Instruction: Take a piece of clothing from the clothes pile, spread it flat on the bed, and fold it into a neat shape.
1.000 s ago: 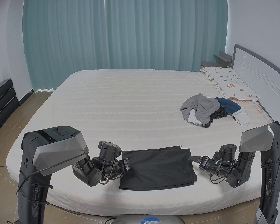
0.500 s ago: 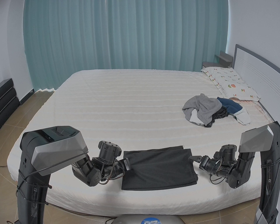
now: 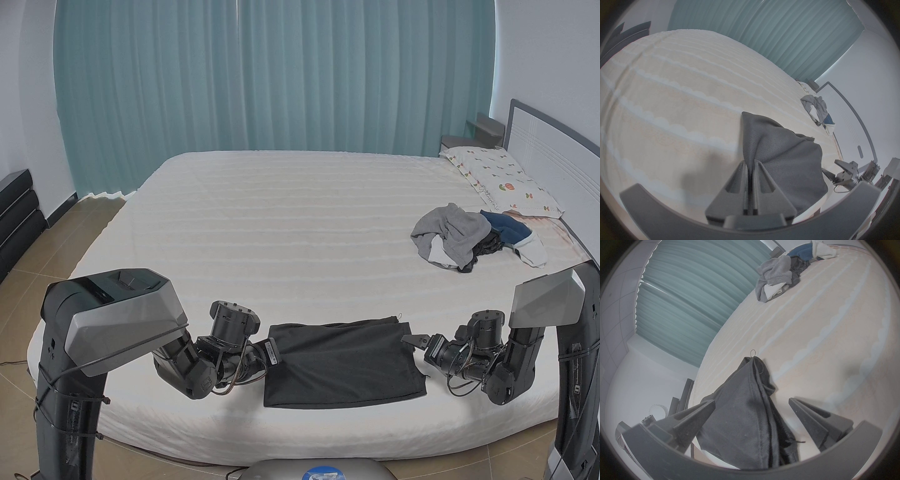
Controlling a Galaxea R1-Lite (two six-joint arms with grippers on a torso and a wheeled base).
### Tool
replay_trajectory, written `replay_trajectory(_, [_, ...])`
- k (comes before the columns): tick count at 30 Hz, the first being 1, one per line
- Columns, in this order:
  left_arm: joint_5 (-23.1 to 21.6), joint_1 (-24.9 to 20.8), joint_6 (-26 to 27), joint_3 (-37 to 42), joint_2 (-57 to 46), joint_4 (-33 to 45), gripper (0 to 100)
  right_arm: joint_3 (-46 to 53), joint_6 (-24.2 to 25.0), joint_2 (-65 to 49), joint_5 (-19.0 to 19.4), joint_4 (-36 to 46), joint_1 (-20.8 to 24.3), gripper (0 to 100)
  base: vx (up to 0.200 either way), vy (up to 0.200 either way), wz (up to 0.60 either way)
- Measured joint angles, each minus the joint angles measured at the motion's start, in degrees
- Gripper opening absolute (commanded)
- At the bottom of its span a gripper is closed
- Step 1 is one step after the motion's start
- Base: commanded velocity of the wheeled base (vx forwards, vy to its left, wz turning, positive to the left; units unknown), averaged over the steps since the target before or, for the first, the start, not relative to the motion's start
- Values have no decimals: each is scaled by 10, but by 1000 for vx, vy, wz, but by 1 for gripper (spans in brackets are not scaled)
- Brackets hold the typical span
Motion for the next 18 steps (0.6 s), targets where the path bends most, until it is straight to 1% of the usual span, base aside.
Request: replay_trajectory(18, [1, 1, 0, 0, 0, 7, 0, 3, 1, -1, -1, 0, 6, 100, 0, 200, 0])
